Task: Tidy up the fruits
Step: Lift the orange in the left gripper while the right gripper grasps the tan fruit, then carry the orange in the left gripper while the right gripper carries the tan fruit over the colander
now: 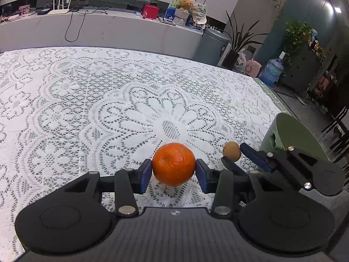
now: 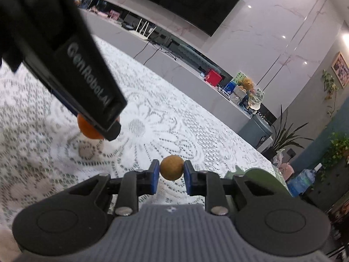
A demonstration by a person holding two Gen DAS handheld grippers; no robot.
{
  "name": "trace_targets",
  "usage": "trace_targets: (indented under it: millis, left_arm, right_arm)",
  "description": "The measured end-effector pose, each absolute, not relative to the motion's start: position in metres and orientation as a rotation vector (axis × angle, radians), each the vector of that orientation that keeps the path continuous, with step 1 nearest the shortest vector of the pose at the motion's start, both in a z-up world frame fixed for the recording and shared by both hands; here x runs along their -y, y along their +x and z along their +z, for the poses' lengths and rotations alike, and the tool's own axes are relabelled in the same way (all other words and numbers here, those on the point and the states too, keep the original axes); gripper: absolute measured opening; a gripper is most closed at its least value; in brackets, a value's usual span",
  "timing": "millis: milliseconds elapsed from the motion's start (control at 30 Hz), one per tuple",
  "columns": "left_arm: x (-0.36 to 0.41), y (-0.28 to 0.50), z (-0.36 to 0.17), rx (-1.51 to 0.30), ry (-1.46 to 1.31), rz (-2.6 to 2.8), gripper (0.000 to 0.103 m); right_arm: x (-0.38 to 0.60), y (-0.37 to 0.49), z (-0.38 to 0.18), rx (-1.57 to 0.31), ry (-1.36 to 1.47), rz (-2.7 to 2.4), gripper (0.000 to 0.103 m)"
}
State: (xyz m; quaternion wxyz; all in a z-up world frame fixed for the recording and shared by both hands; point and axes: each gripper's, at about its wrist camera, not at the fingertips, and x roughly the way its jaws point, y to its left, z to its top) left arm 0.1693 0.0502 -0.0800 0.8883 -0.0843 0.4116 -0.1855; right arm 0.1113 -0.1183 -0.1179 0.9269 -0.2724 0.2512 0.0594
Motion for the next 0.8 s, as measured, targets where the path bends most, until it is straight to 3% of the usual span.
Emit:
trace_targets:
  millis: [800]
  left_arm:
    - [-0.028, 0.098, -0.026, -0.764, -0.148, -0.395, 0.049]
  right_arm:
    - [0.183, 0.036, -0.033, -0.430, -0.145, 0.191, 0.020]
